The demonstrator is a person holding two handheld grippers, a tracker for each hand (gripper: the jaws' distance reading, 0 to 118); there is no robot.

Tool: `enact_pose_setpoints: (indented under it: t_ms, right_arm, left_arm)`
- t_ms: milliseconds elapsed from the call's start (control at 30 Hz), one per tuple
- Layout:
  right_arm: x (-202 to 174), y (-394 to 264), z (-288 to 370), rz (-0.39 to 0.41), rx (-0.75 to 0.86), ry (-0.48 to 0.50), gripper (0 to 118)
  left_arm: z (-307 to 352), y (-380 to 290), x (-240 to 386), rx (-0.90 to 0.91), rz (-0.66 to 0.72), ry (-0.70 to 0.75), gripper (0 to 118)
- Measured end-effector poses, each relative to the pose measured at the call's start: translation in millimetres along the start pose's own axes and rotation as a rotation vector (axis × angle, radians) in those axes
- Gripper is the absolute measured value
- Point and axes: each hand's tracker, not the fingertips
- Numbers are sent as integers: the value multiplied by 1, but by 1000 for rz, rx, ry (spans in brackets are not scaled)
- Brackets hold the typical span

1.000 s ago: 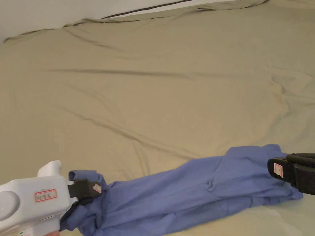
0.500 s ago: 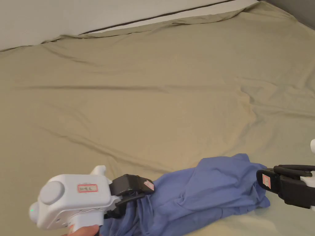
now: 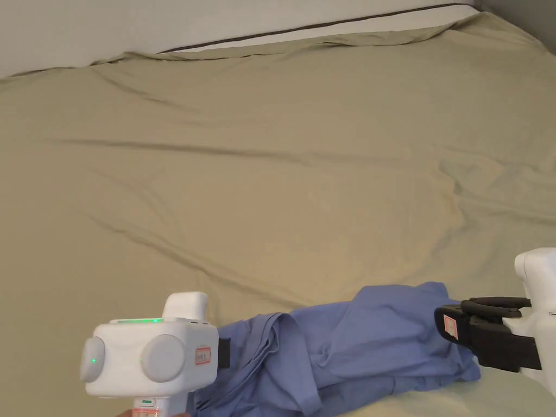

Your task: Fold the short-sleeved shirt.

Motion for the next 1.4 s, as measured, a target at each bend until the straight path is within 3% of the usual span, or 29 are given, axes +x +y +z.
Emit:
enact_pose_setpoints:
  t_ms: [100, 200, 333, 400, 467, 567, 667, 700, 733, 767, 867, 967, 1067, 1100, 1167, 1200, 1233, 1267, 1300, 1333, 1400]
  right_arm:
    - [6, 1, 1, -9, -1, -14, 2]
    - [13, 1, -1, -20, -9, -34, 2]
    - [19, 3, -4, -30, -10, -47, 2]
    - [21, 5, -4, -31, -9, -59, 2]
    - [24, 6, -3, -38, -3, -58, 2]
    - [23, 7, -2, -38, 2, -58, 2]
    - [19, 7, -2, -30, -6, -50, 2]
    - [18, 6, -4, -26, -10, -46, 2]
    - [15, 6, -6, -20, -18, -42, 2]
    - [13, 6, -8, -15, -26, -40, 2]
    - [8, 7, -15, 2, -38, -39, 2]
    - [4, 8, -23, 1, -44, -32, 2]
    - [-5, 11, -27, -2, -50, -15, 2]
    - [-7, 12, -29, -3, -58, 11, 2]
    - [-14, 13, -29, -1, -61, 38, 2]
    - [-14, 15, -32, -2, -66, 43, 2]
    - [-15, 16, -34, -1, -66, 39, 2]
    - [-14, 17, -35, -1, -66, 27, 2]
    - [-13, 19, -36, -4, -67, 20, 2]
    - [-10, 20, -37, -7, -66, 19, 2]
    - [-5, 22, -39, -11, -64, 14, 2]
  left_arm:
    - [-11, -4, 24, -12, 64, -98, 0]
    - [-15, -3, 65, -17, 43, -231, 0]
    - [-4, 8, 112, -21, 16, -243, 0]
    - [4, 11, 112, -1, 22, -326, 0]
    - [26, 16, 97, 25, 109, -517, 0]
    - [61, 10, 41, 123, 195, -631, 0]
    - [76, -9, -40, 179, 410, -854, 1]
    - [71, -17, -67, 202, 468, -889, 37]
    - [63, -26, -94, 189, 509, -883, 85]
    - [58, -39, -111, 172, 532, -851, 105]
    - [29, -69, -160, 103, 623, -708, 105]
    - [-5, -85, -149, 28, 674, -816, 105]
    - [-58, -83, -137, -43, 520, -855, 104]
    - [-57, -80, -130, 66, 489, -1015, 106]
    - [-69, -71, -110, 128, 524, -996, 106]
    - [-69, -67, -104, 158, 528, -1023, 95]
    - [-65, -64, -99, 158, 531, -1001, 62]
    - [-62, -59, -93, 144, 541, -957, 9]
    - [-65, -57, -90, 123, 500, -816, 9]
    - [-64, -57, -94, 111, 498, -794, 9]
    - [-59, -55, -105, 111, 526, -889, 9]
